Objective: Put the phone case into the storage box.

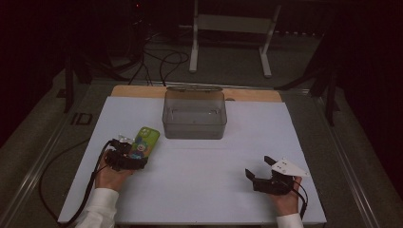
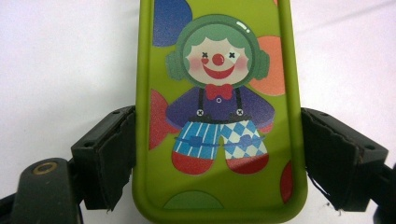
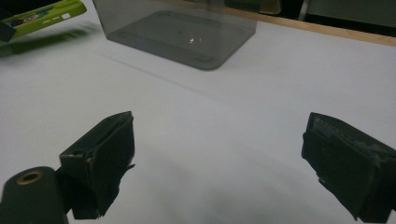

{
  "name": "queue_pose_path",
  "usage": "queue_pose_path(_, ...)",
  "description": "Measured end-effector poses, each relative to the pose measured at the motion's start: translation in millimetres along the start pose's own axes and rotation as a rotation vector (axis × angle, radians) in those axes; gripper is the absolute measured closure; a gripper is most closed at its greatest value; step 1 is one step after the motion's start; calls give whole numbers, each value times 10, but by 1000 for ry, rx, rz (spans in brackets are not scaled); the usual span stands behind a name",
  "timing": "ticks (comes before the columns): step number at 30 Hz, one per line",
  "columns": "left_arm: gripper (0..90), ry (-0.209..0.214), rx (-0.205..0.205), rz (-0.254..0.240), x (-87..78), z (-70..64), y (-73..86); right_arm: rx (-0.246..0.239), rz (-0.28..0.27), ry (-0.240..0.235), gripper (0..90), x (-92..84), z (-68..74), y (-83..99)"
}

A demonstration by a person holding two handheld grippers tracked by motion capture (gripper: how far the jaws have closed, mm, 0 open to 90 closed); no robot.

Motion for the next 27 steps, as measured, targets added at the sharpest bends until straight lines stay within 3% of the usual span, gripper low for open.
queue_pose_path(8,163,-24,-33,-93,-82,18,-42,0,4,-3,98,9,-3,1)
queue_pose_path(16,163,-56,-56,-232,-218,-3,-98,23,8,-28,98,21,-1,-4)
queue_pose_path(27,163,-66,-31,-379,-397,-90,-196,55,11,-43,98,56,20,-10)
Point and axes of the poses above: each handheld gripper's, and its own axes: x roughly forward along the jaws, y roughly out of its underside, z roughly to its left, the point moved 4 cm from there along x, roughly forward along the jaws, and after that the axes turned 13 degrees about x, right-handed, at the moved point
